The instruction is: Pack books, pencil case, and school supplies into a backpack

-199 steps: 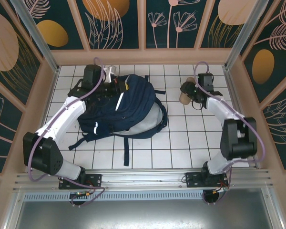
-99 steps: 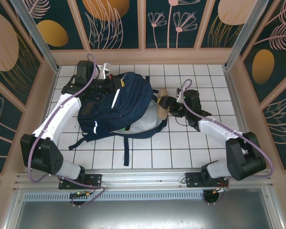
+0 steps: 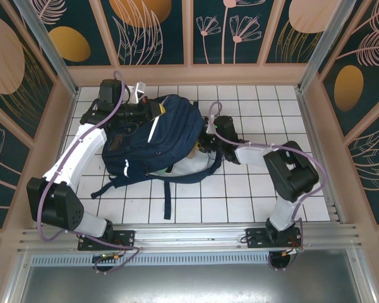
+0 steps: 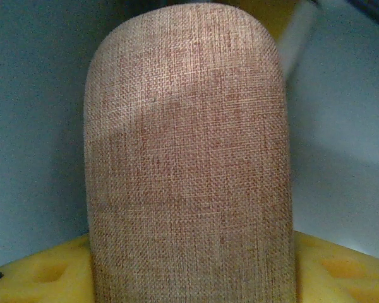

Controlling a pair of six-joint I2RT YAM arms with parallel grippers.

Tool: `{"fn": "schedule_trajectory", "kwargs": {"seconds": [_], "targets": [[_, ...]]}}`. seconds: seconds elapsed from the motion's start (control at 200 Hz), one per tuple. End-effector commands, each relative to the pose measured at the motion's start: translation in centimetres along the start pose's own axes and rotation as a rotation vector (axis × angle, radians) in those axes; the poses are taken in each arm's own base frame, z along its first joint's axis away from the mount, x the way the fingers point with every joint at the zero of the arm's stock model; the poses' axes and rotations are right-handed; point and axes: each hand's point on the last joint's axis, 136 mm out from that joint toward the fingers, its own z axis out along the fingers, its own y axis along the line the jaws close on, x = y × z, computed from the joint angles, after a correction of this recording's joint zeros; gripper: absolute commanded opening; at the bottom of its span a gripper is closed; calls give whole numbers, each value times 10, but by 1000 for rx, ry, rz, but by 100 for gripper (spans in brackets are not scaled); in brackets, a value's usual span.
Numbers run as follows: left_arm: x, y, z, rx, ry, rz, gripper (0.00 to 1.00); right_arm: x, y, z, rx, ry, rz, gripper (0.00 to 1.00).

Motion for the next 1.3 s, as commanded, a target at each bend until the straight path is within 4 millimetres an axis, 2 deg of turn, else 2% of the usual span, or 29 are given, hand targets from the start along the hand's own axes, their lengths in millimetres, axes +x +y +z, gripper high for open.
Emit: {"fn": "schedule_trajectory", "kwargs": {"seconds": [0.0, 0.115, 0.185, 0.22, 0.29, 0.35, 0.445, 0.56, 1.111, 1.196, 1.296], "targets": [[-17, -79, -29, 223, -72, 214, 0, -22, 47, 22, -127, -11, -78, 47], [-13, -74, -25, 221, -54, 205, 0, -34, 53, 45, -129, -16, -95, 48], [-12, -71, -24, 217, -51, 204, 0, -39, 48, 61, -98, -14, -102, 50], [-12, -70, -23, 216, -48, 204, 0, -37, 42, 71, -88, 4, -100, 55], [-12, -69, -22, 215, -46, 201, 0, -33, 35, 90, -52, 35, -96, 77], [-13, -67, -20, 212, -45, 197, 0, -33, 34, 95, -19, 39, -119, 84], [-13, -63, -18, 205, -43, 191, 0, -40, 34, 78, 9, -25, -147, 91], [-17, -60, -18, 193, -56, 190, 0, -44, 33, 58, 38, -61, -174, 92], [-18, -54, -18, 178, -71, 181, 0, -46, 23, 4, 168, -127, -257, 94], [-18, -49, -18, 153, -77, 180, 0, -45, 19, -13, 213, -159, -273, 93], [-15, -29, -16, 51, -86, 168, 0, -50, 3, -46, 281, -239, -223, 87]]}}
